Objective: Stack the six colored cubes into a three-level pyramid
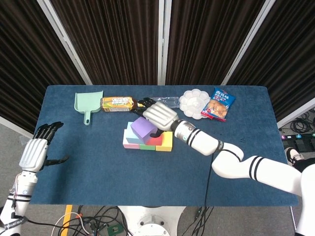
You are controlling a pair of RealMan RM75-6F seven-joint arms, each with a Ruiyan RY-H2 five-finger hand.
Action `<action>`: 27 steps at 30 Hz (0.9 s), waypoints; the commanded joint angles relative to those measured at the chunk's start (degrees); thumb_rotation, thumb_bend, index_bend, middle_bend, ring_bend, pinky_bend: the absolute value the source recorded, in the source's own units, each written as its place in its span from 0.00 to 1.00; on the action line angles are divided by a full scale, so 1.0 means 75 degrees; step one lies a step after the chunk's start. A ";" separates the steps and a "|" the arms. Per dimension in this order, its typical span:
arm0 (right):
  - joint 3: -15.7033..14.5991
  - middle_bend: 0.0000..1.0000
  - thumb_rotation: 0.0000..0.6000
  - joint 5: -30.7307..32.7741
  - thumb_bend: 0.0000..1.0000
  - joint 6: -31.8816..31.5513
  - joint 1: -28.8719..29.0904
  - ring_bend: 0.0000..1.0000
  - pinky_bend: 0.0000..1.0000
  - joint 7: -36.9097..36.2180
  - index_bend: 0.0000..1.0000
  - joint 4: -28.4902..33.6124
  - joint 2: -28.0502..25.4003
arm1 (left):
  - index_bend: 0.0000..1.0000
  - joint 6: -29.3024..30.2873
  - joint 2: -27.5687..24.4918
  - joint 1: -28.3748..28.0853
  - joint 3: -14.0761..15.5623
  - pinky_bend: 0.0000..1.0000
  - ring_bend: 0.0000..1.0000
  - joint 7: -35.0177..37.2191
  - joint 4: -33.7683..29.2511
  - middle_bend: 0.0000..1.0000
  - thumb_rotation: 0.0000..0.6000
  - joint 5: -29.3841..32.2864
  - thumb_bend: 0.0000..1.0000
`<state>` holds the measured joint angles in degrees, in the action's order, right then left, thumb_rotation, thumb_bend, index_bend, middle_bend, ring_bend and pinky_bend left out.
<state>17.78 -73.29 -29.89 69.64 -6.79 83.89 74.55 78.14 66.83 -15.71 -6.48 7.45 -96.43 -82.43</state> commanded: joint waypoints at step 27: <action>-0.0279 0.39 1.00 0.5782 0.12 -0.3460 0.0916 0.02 0.00 0.4980 0.15 0.1977 0.0806 | 0.13 0.0112 0.0072 0.0061 0.0059 0.08 0.11 0.0214 0.0163 0.09 1.00 -0.0184 0.09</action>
<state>15.49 -30.63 -55.19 76.04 29.91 98.46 79.96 79.00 67.34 -15.26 -6.05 9.05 -95.23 -83.81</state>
